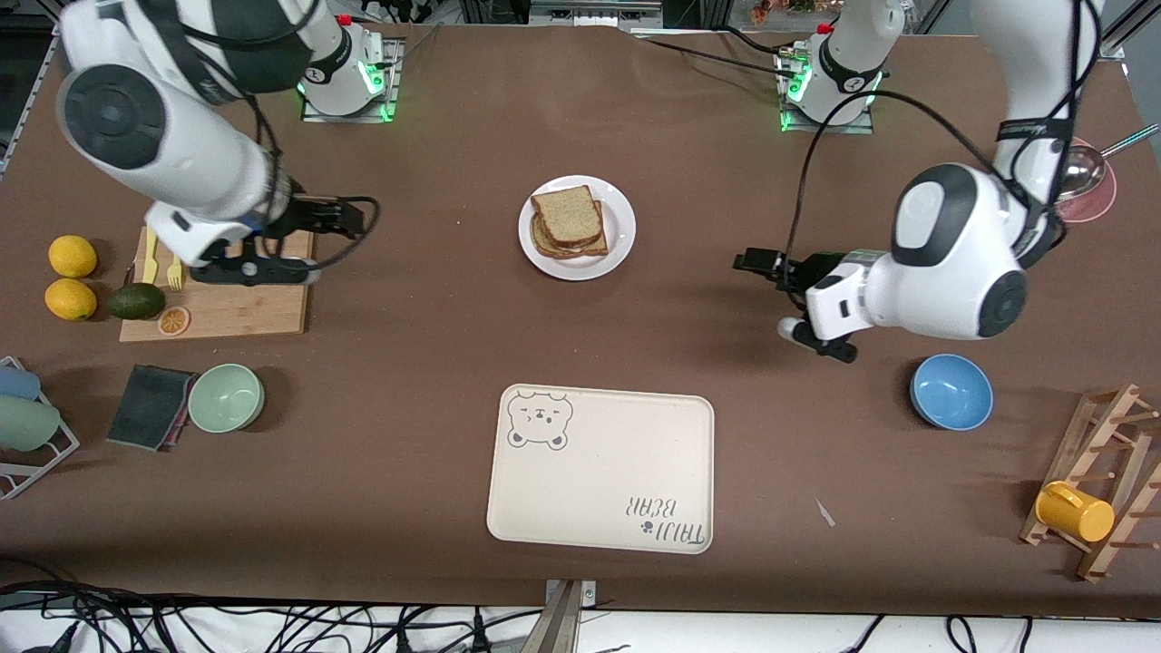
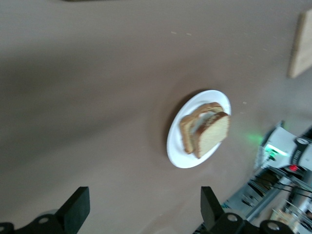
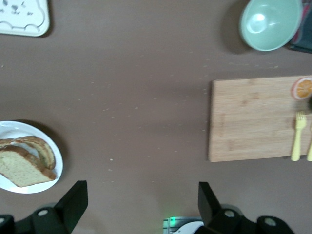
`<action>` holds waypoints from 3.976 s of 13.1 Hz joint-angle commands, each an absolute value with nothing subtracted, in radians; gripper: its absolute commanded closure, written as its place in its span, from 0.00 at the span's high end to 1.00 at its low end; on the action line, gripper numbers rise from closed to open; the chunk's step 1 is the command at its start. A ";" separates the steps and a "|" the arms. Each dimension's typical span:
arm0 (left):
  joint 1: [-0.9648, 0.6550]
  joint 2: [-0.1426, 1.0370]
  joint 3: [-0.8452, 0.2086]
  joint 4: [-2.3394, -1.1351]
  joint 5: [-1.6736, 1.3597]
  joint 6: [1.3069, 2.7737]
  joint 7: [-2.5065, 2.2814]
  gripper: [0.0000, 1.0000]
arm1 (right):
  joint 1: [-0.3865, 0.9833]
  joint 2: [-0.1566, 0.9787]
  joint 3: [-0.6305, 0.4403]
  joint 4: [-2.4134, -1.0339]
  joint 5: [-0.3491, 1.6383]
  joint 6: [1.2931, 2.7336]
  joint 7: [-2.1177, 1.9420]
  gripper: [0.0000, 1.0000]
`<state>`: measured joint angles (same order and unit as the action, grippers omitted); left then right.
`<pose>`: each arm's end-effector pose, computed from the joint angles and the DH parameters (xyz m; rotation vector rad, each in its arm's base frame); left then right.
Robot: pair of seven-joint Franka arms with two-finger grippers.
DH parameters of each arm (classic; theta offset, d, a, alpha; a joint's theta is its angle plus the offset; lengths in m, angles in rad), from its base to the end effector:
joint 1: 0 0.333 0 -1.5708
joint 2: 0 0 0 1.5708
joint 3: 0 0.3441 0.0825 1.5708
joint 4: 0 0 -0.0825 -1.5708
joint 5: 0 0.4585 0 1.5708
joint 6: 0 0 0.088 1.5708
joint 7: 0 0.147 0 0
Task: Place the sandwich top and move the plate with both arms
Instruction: 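Raise the right gripper away while the left gripper reaches the plate rim, then grip the white plate rim with the left gripper, then slide the plate with the left gripper onto the cream bear tray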
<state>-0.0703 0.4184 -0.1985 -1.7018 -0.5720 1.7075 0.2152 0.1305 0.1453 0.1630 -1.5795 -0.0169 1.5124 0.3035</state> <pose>0.6421 -0.2427 0.3039 2.4504 -0.3482 -0.5371 0.6263 0.1811 0.5116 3.0702 -0.0129 -0.3130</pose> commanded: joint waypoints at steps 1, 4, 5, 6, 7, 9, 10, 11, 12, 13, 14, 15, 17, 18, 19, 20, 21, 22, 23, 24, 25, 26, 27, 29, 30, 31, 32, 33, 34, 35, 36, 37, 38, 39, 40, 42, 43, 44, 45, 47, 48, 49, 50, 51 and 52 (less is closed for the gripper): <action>-0.106 0.489 -0.198 -1.693 -0.688 1.745 0.334 0.99 | 0.072 0.055 0.129 -1.632 -0.021 1.531 0.236 1.00; -0.136 0.505 -0.199 -1.781 -0.744 1.813 0.455 0.98 | 0.041 0.032 0.051 -1.631 -0.003 1.514 0.123 1.00; -0.141 0.506 -0.201 -1.834 -0.796 1.853 0.541 0.97 | 0.037 0.032 0.042 -1.629 -0.003 1.522 0.101 1.00; -0.143 0.505 -0.202 -1.888 -0.863 1.894 0.599 0.97 | 0.026 0.032 0.041 -1.623 -0.005 1.525 0.085 1.00; -0.146 0.502 -0.206 -1.932 -0.947 1.939 0.654 0.96 | 0.020 0.031 0.041 -1.621 -0.006 1.525 0.060 1.00; -0.153 0.511 -0.218 -1.989 -1.038 1.994 0.794 0.89 | 0.014 0.029 0.043 -1.617 -0.018 1.525 0.020 1.00; -0.153 0.517 -0.218 -1.997 -1.057 1.997 0.817 0.87 | 0.012 0.026 0.043 -1.617 -0.021 1.523 0.028 1.00; -0.159 0.518 -0.218 -2.009 -1.072 2.011 0.822 0.86 | 0.012 0.026 0.043 -1.617 -0.025 1.526 0.034 1.00; -0.179 0.518 -0.221 -2.041 -1.101 2.066 0.839 0.86 | 0.009 0.026 0.043 -1.617 -0.037 1.538 0.020 1.00; -0.196 0.520 -0.233 -2.074 -1.173 2.113 0.894 0.86 | 0.002 0.026 0.043 -1.618 -0.041 1.540 0.023 1.00; -0.204 0.523 -0.233 -2.098 -1.255 2.124 0.954 0.86 | -0.002 0.028 0.043 -1.618 -0.041 1.542 0.026 1.00; -0.227 0.540 -0.233 -2.111 -1.305 2.131 1.009 0.86 | -0.002 0.026 0.043 -1.618 -0.041 1.543 0.034 1.00; -0.267 0.546 -0.235 -2.141 -1.347 2.215 1.045 0.84 | -0.002 0.031 0.043 -1.618 -0.043 1.548 0.035 1.00; -0.287 0.548 -0.235 -2.146 -1.365 2.233 1.045 0.84 | 0.009 0.034 0.041 -1.618 -0.043 1.554 0.035 1.00; -0.291 0.563 -0.235 -2.145 -1.371 2.246 1.051 0.82 | 0.015 0.034 0.041 -1.618 -0.041 1.554 0.038 1.00; -0.299 0.569 -0.235 -2.145 -1.388 2.269 1.075 0.77 | 0.015 0.032 0.041 -1.618 -0.038 1.551 0.052 1.00; -0.307 0.572 -0.235 -2.143 -1.394 2.273 1.098 0.64 | 0.014 0.029 0.041 -1.618 -0.038 1.548 0.057 1.00; -0.307 0.583 -0.235 -2.143 -1.394 2.273 1.109 0.50 | 0.014 0.028 0.041 -1.618 -0.037 1.548 0.057 1.00; -0.310 0.586 -0.235 -2.144 -1.394 2.273 1.111 0.39 | 0.014 0.028 0.043 -1.618 -0.038 1.549 0.057 1.00; -0.311 0.592 -0.235 -2.141 -1.394 2.273 1.115 0.30 | 0.017 0.029 0.043 -1.618 -0.038 1.549 0.058 1.00; -0.313 0.592 -0.235 -2.140 -1.394 2.275 1.115 0.24 | 0.017 0.029 0.043 -1.618 -0.040 1.549 0.060 1.00; -0.324 0.594 -0.235 -2.140 -1.396 2.275 1.115 0.24 | 0.017 0.032 0.043 -1.618 -0.037 1.549 0.060 1.00; -0.327 0.600 -0.235 -2.140 -1.396 2.286 1.117 0.24 | 0.017 0.034 0.043 -1.618 -0.038 1.548 0.060 1.00; -0.333 0.604 -0.235 -2.137 -1.397 2.289 1.117 0.20 | 0.017 0.034 0.046 -1.618 -0.034 1.549 0.060 1.00; -0.333 0.604 -0.235 -2.138 -1.399 2.289 1.117 0.13 | 0.017 0.034 0.046 -1.618 -0.034 1.549 0.060 1.00; -0.334 0.606 -0.235 -2.137 -1.402 2.289 1.117 0.11 | 0.017 0.034 0.046 -1.618 -0.032 1.548 0.060 1.00; -0.334 0.609 -0.235 -2.135 -1.402 2.289 1.115 0.07 | 0.017 0.034 0.048 -1.618 -0.032 1.548 0.060 1.00; -0.333 0.609 -0.235 -2.134 -1.402 2.287 1.115 0.04 | 0.017 0.034 0.048 -1.618 -0.032 1.546 0.060 1.00; -0.333 0.609 -0.235 -2.134 -1.402 2.287 1.115 0.00 | 0.017 0.034 0.046 -1.618 -0.032 1.545 0.060 1.00; -0.331 0.606 -0.235 -2.132 -1.402 2.286 1.117 0.00 | 0.017 0.034 0.046 -1.618 -0.032 1.545 0.060 1.00; -0.328 0.604 -0.235 -2.131 -1.402 2.284 1.115 0.00 | 0.017 0.034 0.046 -1.618 -0.032 1.545 0.060 1.00; -0.328 0.604 -0.235 -2.131 -1.402 2.284 1.111 0.00 | 0.017 0.034 0.046 -1.618 -0.032 1.545 0.060 1.00; -0.322 0.601 -0.235 -2.131 -1.402 2.277 1.111 0.00 | 0.017 0.034 0.048 -1.618 -0.032 1.546 0.060 1.00; -0.315 0.600 -0.235 -2.129 -1.402 2.272 1.109 0.00 | 0.017 0.034 0.048 -1.618 -0.032 1.546 0.060 1.00; -0.305 0.600 -0.235 -2.115 -1.402 2.270 1.106 0.00 | 0.017 0.034 0.046 -1.618 -0.032 1.543 0.060 1.00; -0.279 0.600 -0.235 -2.088 -1.404 2.243 1.085 0.00 | 0.017 0.034 0.048 -1.618 -0.034 1.543 0.060 1.00; -0.253 0.600 -0.235 -2.071 -1.402 2.196 1.051 0.00 | 0.017 0.034 0.048 -1.618 -0.034 1.545 0.060 1.00; -0.233 0.598 -0.235 -2.042 -1.401 2.162 1.002 0.00 | 0.017 0.034 0.048 -1.618 -0.034 1.545 0.060 1.00; -0.223 0.597 -0.233 -1.996 -1.387 2.133 0.949 0.00 | 0.017 0.034 0.048 -1.618 -0.034 1.545 0.060 1.00; -0.219 0.609 -0.221 -1.915 -1.356 2.121 0.885 0.00 | 0.017 0.034 0.048 -1.618 -0.034 1.545 0.060 1.00; -0.219 0.627 -0.204 -1.857 -1.304 2.121 0.841 0.00 | 0.017 0.034 0.048 -1.618 -0.034 1.543 0.060 1.00; -0.219 0.665 -0.184 -1.767 -1.240 2.121 0.797 0.00 | 0.017 0.034 0.048 -1.618 -0.034 1.545 0.060 1.00; -0.215 0.714 -0.175 -1.676 -1.201 2.120 0.758 0.00 | 0.017 0.034 0.048 -1.618 -0.034 1.543 0.060 1.00; -0.210 0.753 -0.173 -1.616 -1.200 2.120 0.733 0.00 | 0.017 0.034 0.048 -1.618 -0.034 1.543 0.060 1.00; -0.210 0.777 -0.169 -1.576 -1.198 2.120 0.724 0.00 | 0.017 0.034 0.048 -1.618 -0.034 1.543 0.060 1.00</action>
